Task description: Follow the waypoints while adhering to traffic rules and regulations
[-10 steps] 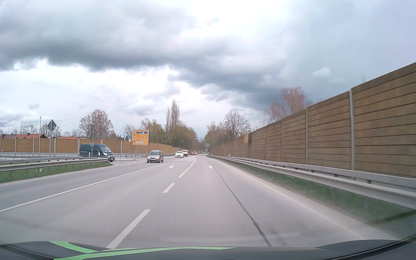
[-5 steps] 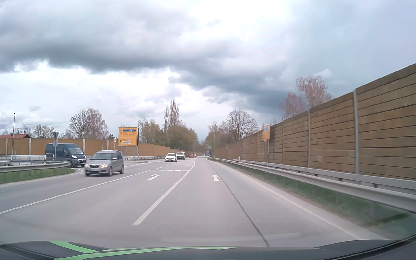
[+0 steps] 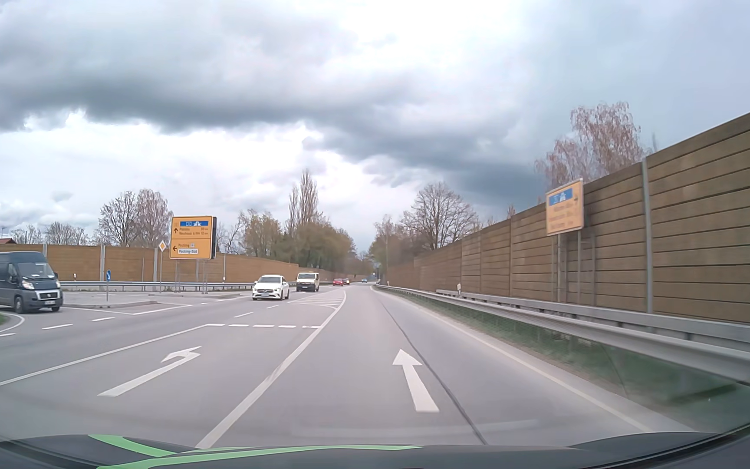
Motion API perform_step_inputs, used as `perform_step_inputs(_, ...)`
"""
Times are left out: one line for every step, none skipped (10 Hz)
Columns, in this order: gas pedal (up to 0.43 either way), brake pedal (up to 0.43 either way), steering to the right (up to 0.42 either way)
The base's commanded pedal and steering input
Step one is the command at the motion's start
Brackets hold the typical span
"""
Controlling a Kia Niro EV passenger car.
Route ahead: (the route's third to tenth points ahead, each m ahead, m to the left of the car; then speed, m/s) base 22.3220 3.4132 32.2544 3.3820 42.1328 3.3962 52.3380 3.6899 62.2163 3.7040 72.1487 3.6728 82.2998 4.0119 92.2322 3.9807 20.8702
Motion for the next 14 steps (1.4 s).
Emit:
perform_step_inputs(0.177, 0.000, -0.001)
perform_step_inputs(0.177, 0.000, -0.001)
perform_step_inputs(0.177, 0.000, -0.002)
perform_step_inputs(0.177, 0.000, -0.003)
perform_step_inputs(0.177, 0.000, -0.004)
perform_step_inputs(0.177, 0.000, -0.004)
perform_step_inputs(0.177, 0.000, -0.004)
perform_step_inputs(0.177, 0.000, -0.005)
perform_step_inputs(0.177, 0.000, -0.005)
perform_step_inputs(0.177, 0.000, -0.006)
perform_step_inputs(0.177, 0.000, -0.007)
perform_step_inputs(0.177, 0.000, -0.007)
perform_step_inputs(0.177, 0.000, -0.007)
perform_step_inputs(0.177, 0.000, -0.007)
